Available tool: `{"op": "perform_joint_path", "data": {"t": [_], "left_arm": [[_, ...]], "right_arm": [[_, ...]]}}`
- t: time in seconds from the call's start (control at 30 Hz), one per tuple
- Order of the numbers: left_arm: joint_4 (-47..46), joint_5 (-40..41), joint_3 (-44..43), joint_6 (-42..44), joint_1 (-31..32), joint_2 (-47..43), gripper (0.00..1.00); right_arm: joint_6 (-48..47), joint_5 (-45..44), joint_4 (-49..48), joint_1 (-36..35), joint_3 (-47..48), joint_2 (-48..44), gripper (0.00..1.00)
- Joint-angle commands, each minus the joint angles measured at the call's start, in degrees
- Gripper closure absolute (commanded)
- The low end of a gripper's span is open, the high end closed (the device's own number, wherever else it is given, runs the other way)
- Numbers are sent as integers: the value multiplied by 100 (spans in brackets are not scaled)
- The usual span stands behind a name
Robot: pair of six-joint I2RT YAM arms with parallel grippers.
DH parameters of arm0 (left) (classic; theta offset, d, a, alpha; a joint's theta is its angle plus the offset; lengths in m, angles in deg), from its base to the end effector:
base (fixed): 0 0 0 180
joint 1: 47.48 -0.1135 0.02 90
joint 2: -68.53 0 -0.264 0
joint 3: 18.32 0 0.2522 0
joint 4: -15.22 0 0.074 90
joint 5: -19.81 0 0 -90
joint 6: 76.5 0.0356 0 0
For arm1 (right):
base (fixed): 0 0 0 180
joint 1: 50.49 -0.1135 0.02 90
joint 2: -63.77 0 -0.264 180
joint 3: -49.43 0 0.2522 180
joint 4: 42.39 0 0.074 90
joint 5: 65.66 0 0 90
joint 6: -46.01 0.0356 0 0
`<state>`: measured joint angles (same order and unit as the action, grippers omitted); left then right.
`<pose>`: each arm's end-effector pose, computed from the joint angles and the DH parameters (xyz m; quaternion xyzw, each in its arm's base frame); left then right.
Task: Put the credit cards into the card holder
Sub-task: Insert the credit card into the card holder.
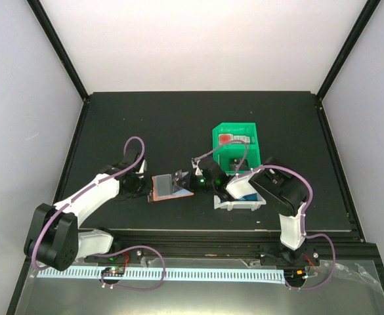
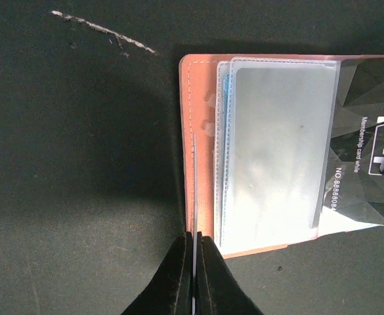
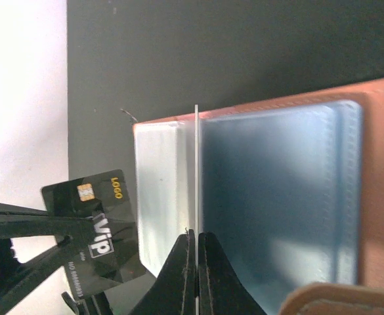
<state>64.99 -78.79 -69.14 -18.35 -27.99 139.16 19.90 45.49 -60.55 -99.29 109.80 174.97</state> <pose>0.1941 -0.0744 0.1747 -0.0924 0.9771 -0.1431 0.1273 0.2308 0.2831 0.1062 0.0260 0.8666 0.4817 0.1273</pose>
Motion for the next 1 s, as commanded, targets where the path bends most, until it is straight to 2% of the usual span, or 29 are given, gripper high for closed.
{"op": "perform_joint_path", "data": {"t": [0.0, 0.73, 0.97], "left_arm": [[21, -60, -14, 57, -24, 67, 98], [-95, -175, 63, 124, -24, 131, 98], [-145, -224, 76, 134, -24, 183, 99]], "right_arm": [[11, -353, -175, -31, -210, -175, 99], [259, 371, -957, -59, -49, 483, 99], [180, 422, -817, -93, -29, 513, 99]]}}
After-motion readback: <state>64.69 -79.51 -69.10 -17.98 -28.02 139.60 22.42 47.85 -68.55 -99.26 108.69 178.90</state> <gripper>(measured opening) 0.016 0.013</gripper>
